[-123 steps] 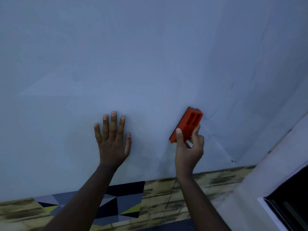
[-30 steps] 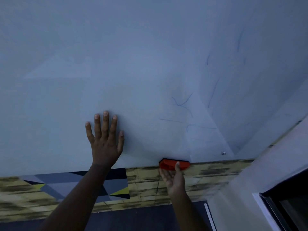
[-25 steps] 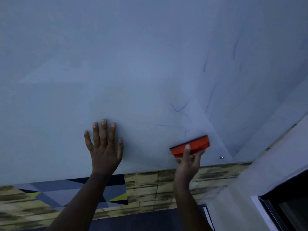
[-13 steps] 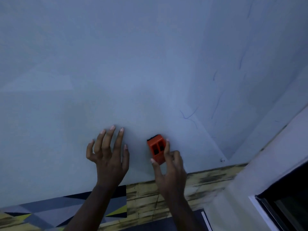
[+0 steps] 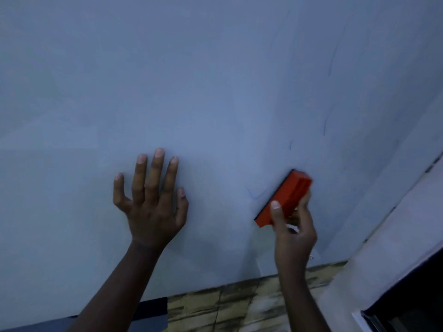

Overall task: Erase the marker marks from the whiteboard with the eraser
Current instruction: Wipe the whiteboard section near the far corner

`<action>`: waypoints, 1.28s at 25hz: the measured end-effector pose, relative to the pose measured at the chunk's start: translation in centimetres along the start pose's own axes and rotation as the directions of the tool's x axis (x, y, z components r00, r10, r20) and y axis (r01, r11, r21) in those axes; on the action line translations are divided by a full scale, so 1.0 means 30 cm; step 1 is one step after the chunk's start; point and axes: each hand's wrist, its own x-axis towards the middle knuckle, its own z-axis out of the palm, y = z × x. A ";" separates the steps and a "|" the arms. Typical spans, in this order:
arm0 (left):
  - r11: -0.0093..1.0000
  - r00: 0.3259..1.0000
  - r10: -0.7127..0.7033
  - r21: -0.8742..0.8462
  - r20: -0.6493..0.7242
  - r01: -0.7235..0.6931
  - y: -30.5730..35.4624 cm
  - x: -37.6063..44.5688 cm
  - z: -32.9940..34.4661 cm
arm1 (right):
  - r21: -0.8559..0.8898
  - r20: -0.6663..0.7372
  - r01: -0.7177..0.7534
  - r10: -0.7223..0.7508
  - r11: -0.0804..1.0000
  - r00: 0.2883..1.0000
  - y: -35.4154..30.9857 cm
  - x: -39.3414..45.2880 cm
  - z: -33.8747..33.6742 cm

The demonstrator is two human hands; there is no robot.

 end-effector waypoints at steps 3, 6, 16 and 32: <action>1.000 1.000 -0.004 0.013 -0.011 0.004 0.003 -0.004 0.009 | -0.213 0.311 0.371 -0.297 0.904 0.903 -0.014 -0.128 0.047; 1.000 1.000 -0.009 0.013 -0.008 0.009 0.006 -0.006 0.010 | -0.305 0.503 0.569 -0.379 0.764 0.777 0.023 -0.188 0.042; 0.980 0.980 -0.199 -0.003 -0.013 0.199 0.122 0.040 -0.026 | -0.241 0.175 0.406 -0.372 0.881 0.912 -0.160 0.278 -0.118; 0.997 0.995 -0.081 -0.009 -0.053 0.080 0.168 0.581 -0.036 | -0.275 0.516 0.760 -0.577 0.588 0.633 -0.303 0.134 0.007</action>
